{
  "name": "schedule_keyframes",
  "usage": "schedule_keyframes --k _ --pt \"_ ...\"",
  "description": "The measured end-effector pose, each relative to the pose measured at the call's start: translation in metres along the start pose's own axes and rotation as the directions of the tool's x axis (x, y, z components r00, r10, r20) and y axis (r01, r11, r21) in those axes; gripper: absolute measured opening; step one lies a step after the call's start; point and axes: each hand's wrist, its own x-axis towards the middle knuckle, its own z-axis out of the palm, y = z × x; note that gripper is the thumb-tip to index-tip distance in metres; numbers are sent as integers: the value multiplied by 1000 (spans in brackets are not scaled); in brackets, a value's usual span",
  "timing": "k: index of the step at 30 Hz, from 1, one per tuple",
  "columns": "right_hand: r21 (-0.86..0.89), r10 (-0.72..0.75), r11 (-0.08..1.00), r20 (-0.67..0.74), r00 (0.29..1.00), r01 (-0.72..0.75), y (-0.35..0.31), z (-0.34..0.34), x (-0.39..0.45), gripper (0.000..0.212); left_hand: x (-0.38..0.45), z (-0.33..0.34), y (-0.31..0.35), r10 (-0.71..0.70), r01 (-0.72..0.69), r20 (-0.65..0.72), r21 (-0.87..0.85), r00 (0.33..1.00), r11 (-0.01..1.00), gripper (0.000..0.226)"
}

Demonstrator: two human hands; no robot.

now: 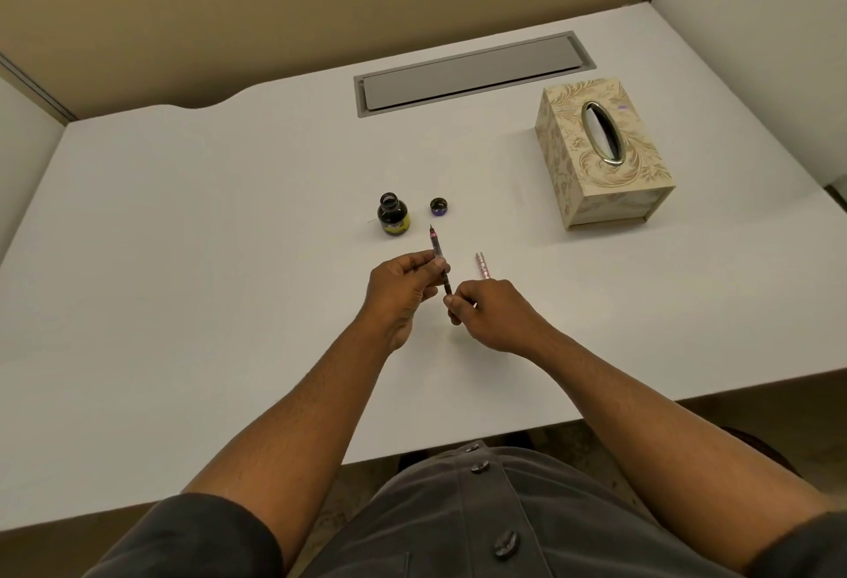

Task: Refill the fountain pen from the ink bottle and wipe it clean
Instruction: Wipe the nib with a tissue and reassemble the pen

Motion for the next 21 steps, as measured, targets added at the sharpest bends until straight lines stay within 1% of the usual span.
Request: schedule_keyframes --k 4,8,11,14,18,21 --pt "-9 -2 1000 -3 1000 2 8 -1 6 40 5 2 -3 -17 17 12 10 1000 1000 20" --pt "-13 -8 1000 -54 999 8 14 -8 13 46 10 3 -1 -21 21 8 11 1000 1000 14" --pt "5 -2 1000 -141 990 3 19 -13 20 47 13 5 1 -22 22 -2 18 1000 1000 12" --pt "46 6 999 -244 970 6 20 -26 28 43 18 6 3 -32 33 -21 20 999 999 16" --pt "70 47 997 -397 916 -21 26 -62 49 40 27 8 4 -62 62 -47 -4 997 998 21" --pt "64 96 995 -458 884 -74 38 -94 73 36 33 11 4 -64 64 -38 0 997 998 21"
